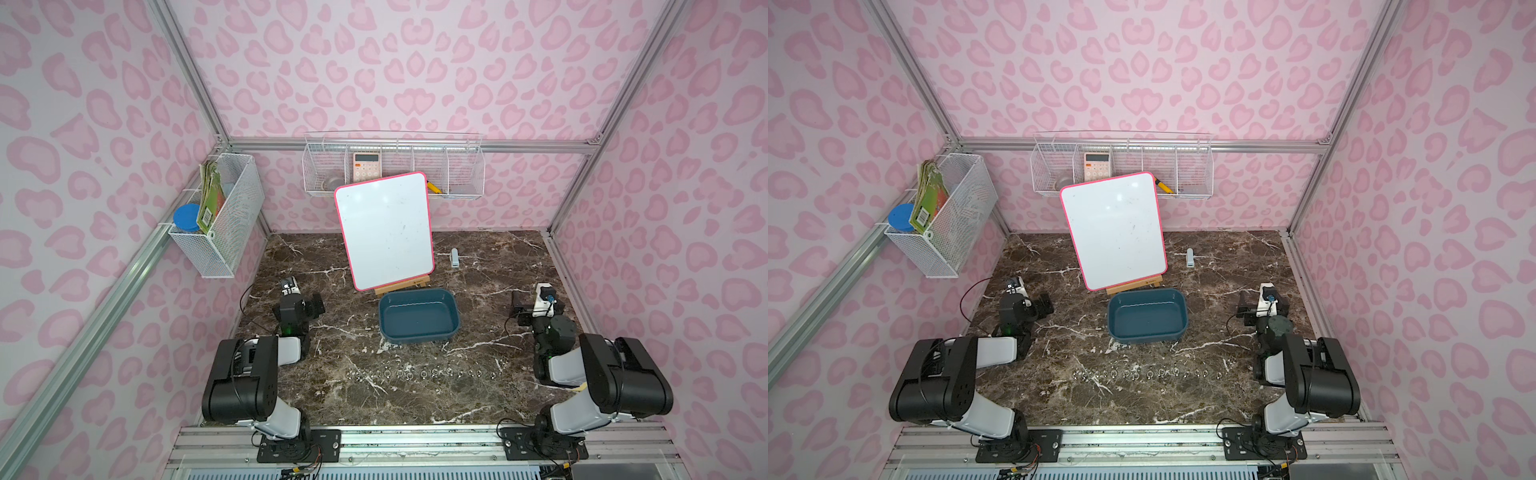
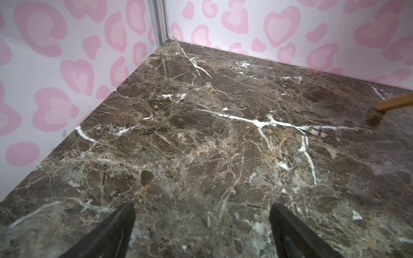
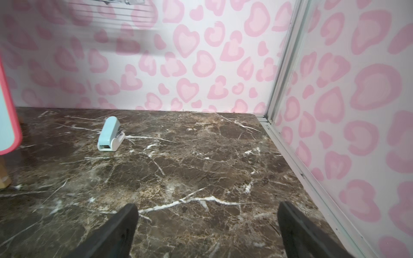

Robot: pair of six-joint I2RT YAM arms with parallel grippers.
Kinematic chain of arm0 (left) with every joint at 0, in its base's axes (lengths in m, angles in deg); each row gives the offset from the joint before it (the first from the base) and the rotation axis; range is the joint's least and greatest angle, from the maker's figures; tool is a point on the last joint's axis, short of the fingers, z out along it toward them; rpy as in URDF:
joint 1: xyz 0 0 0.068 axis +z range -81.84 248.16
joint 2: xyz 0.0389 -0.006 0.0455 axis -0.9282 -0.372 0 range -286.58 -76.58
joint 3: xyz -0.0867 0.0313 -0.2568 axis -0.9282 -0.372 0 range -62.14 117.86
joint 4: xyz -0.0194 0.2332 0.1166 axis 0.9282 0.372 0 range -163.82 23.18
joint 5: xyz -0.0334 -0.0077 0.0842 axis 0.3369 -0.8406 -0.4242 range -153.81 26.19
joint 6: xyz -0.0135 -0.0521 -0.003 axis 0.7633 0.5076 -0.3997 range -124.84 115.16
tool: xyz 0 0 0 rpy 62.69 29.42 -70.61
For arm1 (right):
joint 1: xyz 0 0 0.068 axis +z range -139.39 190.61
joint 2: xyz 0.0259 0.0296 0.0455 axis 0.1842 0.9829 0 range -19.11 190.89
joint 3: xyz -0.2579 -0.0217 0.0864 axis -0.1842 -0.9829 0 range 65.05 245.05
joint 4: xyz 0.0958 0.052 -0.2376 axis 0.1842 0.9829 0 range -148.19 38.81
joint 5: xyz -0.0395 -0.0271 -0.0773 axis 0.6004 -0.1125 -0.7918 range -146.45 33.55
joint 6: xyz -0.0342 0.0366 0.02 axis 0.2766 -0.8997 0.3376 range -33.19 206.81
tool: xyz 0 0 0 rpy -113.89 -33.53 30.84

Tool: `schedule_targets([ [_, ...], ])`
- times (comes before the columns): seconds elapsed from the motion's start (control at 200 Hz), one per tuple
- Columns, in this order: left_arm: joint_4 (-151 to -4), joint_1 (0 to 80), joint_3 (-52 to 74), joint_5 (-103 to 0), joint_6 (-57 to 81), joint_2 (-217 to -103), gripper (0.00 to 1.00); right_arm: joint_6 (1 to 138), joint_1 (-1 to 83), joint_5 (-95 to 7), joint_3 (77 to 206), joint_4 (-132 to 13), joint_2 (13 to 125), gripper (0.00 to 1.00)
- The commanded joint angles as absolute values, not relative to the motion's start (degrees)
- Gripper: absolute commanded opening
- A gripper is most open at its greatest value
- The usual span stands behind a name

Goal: Take out the wing nut from the storage box
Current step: Reset both arms

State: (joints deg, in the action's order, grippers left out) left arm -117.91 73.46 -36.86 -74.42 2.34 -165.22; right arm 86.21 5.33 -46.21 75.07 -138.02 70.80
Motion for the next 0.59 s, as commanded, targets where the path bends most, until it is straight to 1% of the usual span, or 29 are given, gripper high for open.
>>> schedule_targets([
  [0.0, -117.85, 73.44, -36.81, -74.42, 2.24, -165.07, 0.98, 87.41, 4.76, -33.50, 75.36, -139.38, 70.79, 0.99],
  [0.135, -117.77, 73.52, -36.79, -74.38, 2.27, -164.99, 0.98, 87.16, 4.89, -33.91, 75.39, -140.19, 71.08, 0.99],
  [0.18, -117.85, 73.46, -36.79, -74.32, 2.27, -165.02, 0.99, 86.88, 5.14, -35.62, 75.27, -139.91, 71.07, 0.99],
  [0.22, -117.84, 73.52, -36.77, -74.29, 2.24, -165.00, 0.99, 85.85, 5.57, -39.48, 75.34, -139.99, 71.11, 0.99],
  [0.285, -117.83, 73.45, -36.76, -74.31, 2.28, -164.99, 0.98, 83.91, 6.73, -48.86, 75.70, -138.15, 70.63, 0.99],
  [0.315, -117.85, 73.48, -36.80, -74.38, 2.28, -165.00, 0.98, 83.81, 7.37, -51.16, 75.75, -138.13, 70.64, 0.99],
  [0.41, -117.83, 73.52, -36.75, -74.36, 2.23, -164.98, 0.98, 84.51, 8.28, -53.14, 76.25, -137.18, 70.70, 1.00],
  [0.59, -117.40, 73.46, -36.56, -74.27, 2.22, -165.17, 0.98, 84.61, 8.48, -53.28, 76.35, -136.90, 70.63, 0.99],
])
